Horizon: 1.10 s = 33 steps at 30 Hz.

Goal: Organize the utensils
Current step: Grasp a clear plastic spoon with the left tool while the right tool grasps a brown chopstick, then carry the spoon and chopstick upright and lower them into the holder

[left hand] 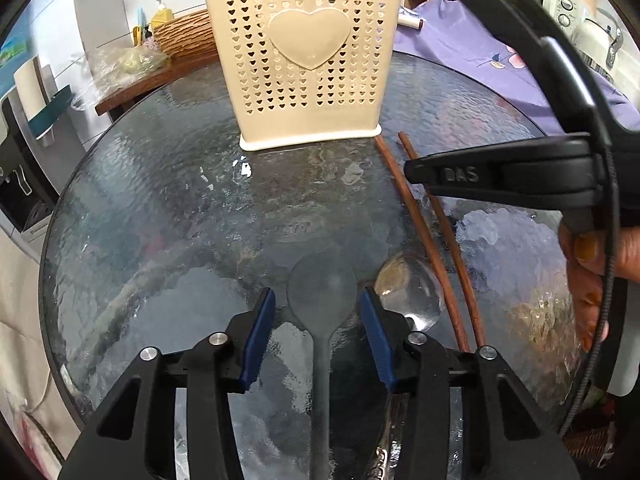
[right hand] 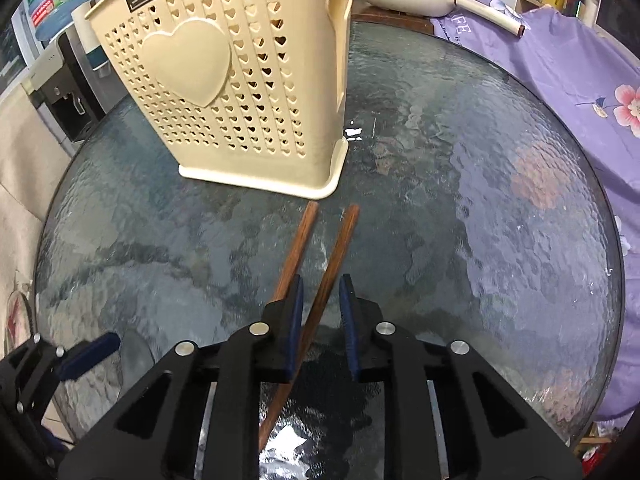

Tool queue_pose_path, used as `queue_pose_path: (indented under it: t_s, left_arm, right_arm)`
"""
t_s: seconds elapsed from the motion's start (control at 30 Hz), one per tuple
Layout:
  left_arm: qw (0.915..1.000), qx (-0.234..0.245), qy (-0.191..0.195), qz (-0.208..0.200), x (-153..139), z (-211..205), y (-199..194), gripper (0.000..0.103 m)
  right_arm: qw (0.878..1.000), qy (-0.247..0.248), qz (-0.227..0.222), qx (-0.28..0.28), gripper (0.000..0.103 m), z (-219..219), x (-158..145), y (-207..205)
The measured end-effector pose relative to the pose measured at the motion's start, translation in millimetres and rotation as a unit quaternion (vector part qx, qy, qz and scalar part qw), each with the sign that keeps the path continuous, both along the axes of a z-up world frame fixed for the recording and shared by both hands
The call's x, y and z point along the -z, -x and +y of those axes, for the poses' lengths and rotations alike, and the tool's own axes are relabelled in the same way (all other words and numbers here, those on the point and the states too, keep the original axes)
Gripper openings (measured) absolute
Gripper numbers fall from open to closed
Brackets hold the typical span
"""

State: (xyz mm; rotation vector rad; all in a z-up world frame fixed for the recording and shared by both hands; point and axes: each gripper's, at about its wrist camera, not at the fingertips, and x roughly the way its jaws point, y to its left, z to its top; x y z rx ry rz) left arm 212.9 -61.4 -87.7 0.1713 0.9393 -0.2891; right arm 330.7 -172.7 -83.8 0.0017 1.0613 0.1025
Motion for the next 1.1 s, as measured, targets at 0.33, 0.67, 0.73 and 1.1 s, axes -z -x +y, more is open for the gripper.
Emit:
queue_pose_path:
  t_s: [0.33,0.67,0.73,1.1]
  left_arm:
    - [1.0000,0.004,0.006,0.000,-1,-2,0,0.035]
    - [0.9993,0.004,0.035,-0.008,-11,10,-3,0.035]
    - [0.9989,0.003,0.044,-0.013,-16,14,-5,0.035]
    - [0.9916,-0.019,0.106,-0.072,-54,43,-5,0.035]
  right_arm:
    - [1.000,0.001,-0.005,0.005,0.007,-4,2,-1]
    - [0.999,-0.039,-0.011,0.004,0.007,-21,2,6]
    - [0.999,-0.048,-0.017,0.008,0.007,-26,0,9]
    - [0.988,-0.105,-0.107,-0.019,0.007,-41,-53,37]
